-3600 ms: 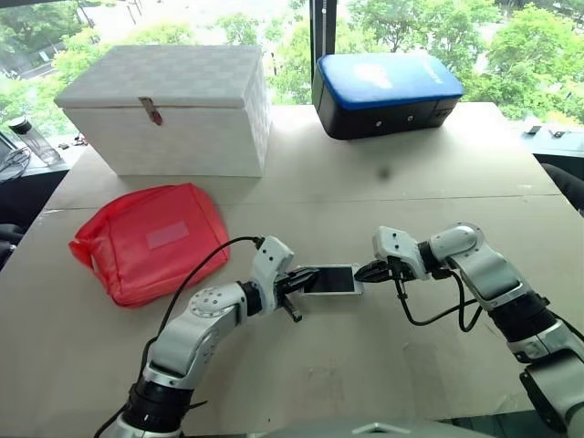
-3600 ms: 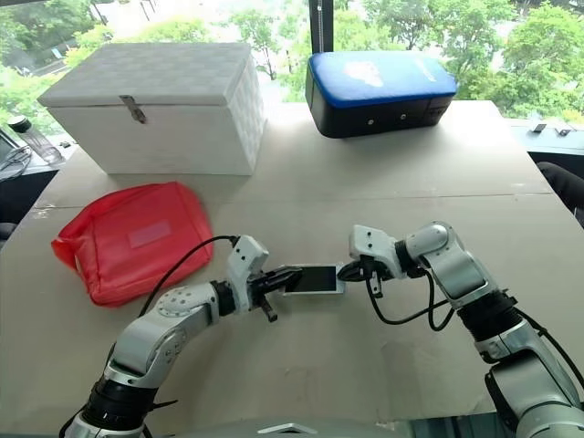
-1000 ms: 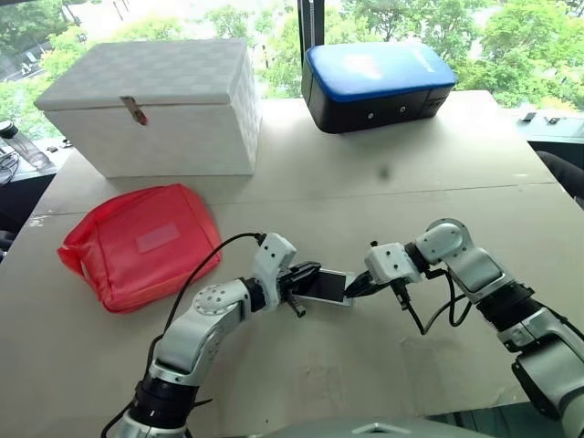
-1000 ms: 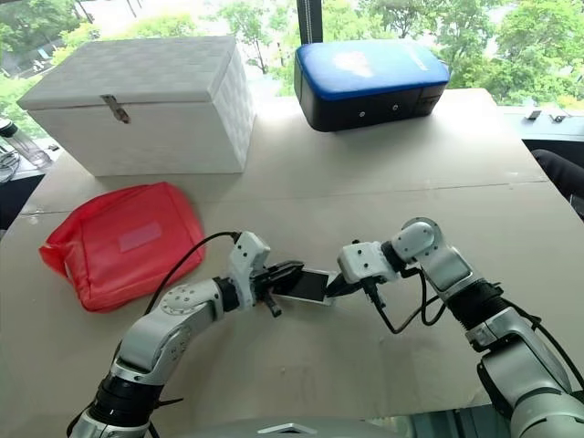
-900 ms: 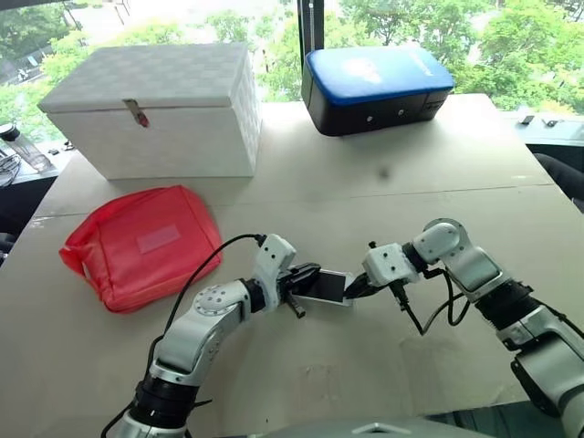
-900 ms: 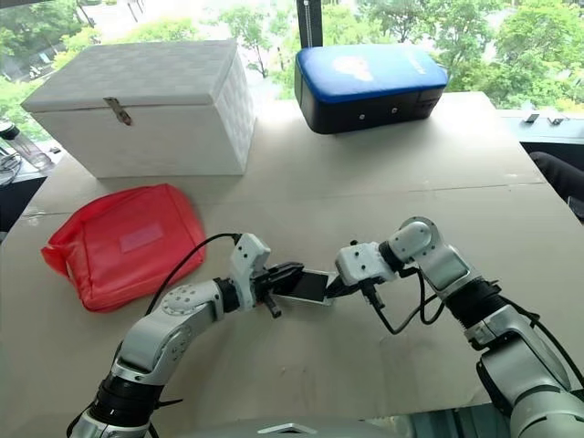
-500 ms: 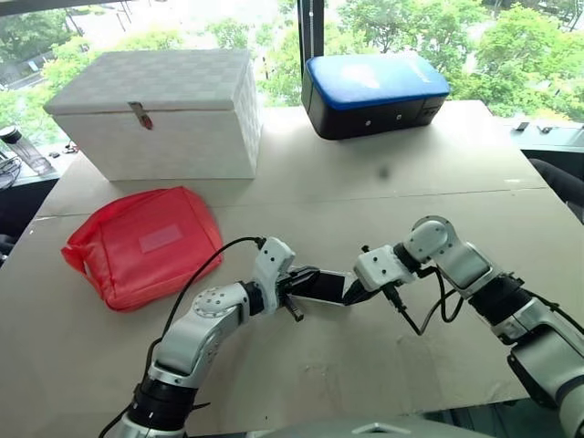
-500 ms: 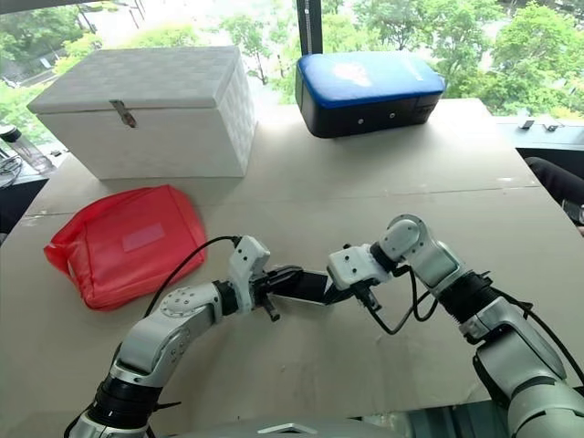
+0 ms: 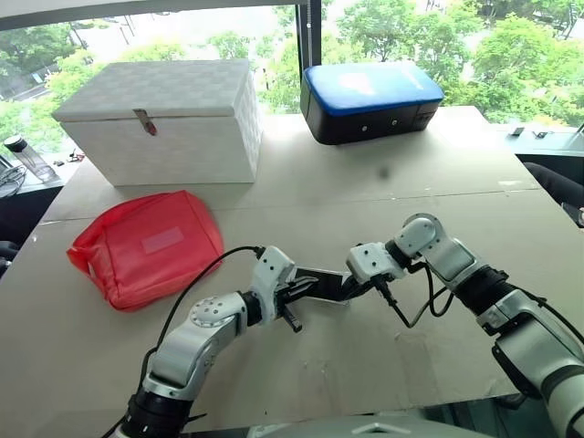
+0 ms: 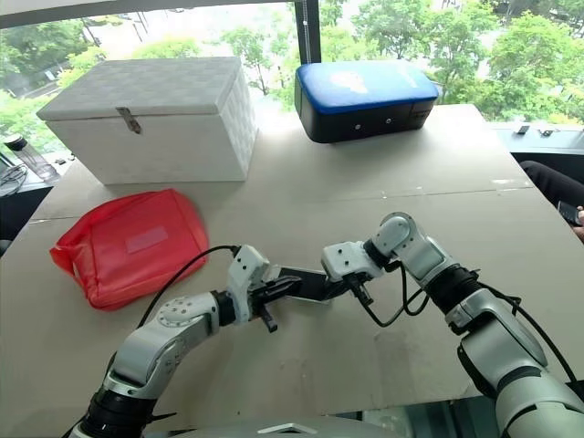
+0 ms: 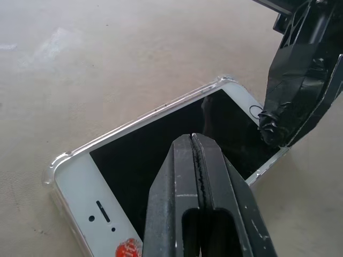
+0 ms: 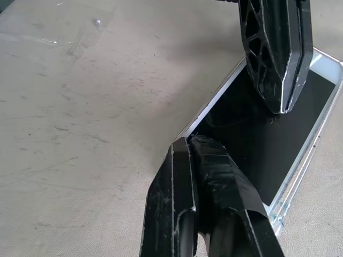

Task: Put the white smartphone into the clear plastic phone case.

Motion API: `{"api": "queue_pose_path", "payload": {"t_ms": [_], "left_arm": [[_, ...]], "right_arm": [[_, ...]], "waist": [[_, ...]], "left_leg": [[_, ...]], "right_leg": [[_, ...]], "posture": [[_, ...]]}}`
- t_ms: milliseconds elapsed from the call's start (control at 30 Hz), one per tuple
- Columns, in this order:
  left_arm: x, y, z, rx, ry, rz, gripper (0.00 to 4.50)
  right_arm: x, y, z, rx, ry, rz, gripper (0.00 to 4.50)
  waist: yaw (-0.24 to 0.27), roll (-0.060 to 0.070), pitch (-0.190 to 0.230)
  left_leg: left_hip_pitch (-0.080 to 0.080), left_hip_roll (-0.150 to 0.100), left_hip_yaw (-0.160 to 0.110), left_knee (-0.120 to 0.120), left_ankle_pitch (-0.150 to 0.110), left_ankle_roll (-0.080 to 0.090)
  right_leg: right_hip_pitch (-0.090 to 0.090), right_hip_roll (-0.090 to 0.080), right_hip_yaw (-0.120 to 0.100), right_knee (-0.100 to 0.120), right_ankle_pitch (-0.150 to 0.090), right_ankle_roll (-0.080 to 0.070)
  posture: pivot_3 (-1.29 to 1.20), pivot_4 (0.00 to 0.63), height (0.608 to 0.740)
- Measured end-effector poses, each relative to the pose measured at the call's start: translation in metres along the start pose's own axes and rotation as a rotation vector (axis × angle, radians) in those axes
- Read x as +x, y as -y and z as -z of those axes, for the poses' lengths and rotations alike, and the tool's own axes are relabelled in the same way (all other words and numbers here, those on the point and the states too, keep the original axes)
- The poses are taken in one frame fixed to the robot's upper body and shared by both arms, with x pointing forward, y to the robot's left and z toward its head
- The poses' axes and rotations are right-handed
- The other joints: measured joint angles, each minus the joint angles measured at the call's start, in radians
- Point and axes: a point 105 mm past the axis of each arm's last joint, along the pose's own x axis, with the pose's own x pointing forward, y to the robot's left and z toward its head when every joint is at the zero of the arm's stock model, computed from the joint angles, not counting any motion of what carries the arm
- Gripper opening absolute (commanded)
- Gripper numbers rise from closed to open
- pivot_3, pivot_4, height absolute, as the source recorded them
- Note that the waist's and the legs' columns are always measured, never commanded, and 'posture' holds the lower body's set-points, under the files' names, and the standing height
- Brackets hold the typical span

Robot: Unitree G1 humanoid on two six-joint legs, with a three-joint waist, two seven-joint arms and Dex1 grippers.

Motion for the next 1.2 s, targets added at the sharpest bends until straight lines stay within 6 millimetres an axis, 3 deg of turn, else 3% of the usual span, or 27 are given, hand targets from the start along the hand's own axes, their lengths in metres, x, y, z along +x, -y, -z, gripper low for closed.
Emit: {"api": "queue_pose_path", "payload": {"t_ms": [200,367,700,1000,1067,1200], "left_arm": [[-0.002,0.002,0.004,-0.01,-0.017,-0.005,0.0],[-0.009,0.006,0.01,-0.027,-0.043,-0.003,0.0],[-0.02,0.009,0.013,-0.042,-0.086,0.0,0.0],[-0.015,0.009,0.008,-0.062,-0.074,-0.006,0.0],[-0.012,0.01,0.004,-0.056,-0.061,-0.001,0.0],[-0.006,0.011,-0.001,-0.048,-0.04,0.01,0.0]], "right_arm": [[0.004,0.001,0.003,0.021,0.014,-0.003,0.02],[0.007,0.002,0.006,0.043,0.017,-0.003,0.02],[0.002,0.01,0.01,0.048,-0.042,0.005,0.02],[0.0,0.017,0.013,0.064,-0.067,0.025,0.02],[-0.001,0.019,0.013,0.063,-0.066,0.04,0.02],[0.007,0.034,0.011,0.076,0.045,0.242,0.02]], "waist": [[-0.002,-0.001,-0.007],[-0.001,-0.002,-0.008],[0.003,-0.002,-0.009],[0.002,-0.004,-0.013],[0.001,-0.004,-0.013],[-0.002,-0.005,-0.009]], "left_leg": [[0.001,0.0,0.0,-0.001,0.0,0.0],[0.015,0.0,-0.001,-0.008,-0.003,-0.005],[0.016,-0.001,-0.002,-0.015,-0.001,-0.009],[0.017,-0.001,-0.002,-0.016,-0.001,-0.009],[0.016,-0.001,-0.002,-0.017,-0.001,-0.009],[0.015,-0.001,-0.005,-0.018,-0.001,-0.01]], "right_leg": [[0.0,0.0,0.001,0.0,-0.001,0.002],[0.013,0.001,0.005,0.0,-0.008,0.004],[0.014,0.0,0.006,-0.001,-0.01,0.004],[0.014,0.0,0.006,-0.001,-0.01,0.003],[0.014,0.0,0.006,-0.001,-0.01,0.003],[0.012,0.001,0.006,-0.001,-0.011,0.002]], "posture": [[0.0,0.15,0.74],[0.0,0.15,0.74],[0.0,0.15,0.74],[0.0,0.15,0.74],[0.0,0.15,0.74],[0.0,0.15,0.74]]}}
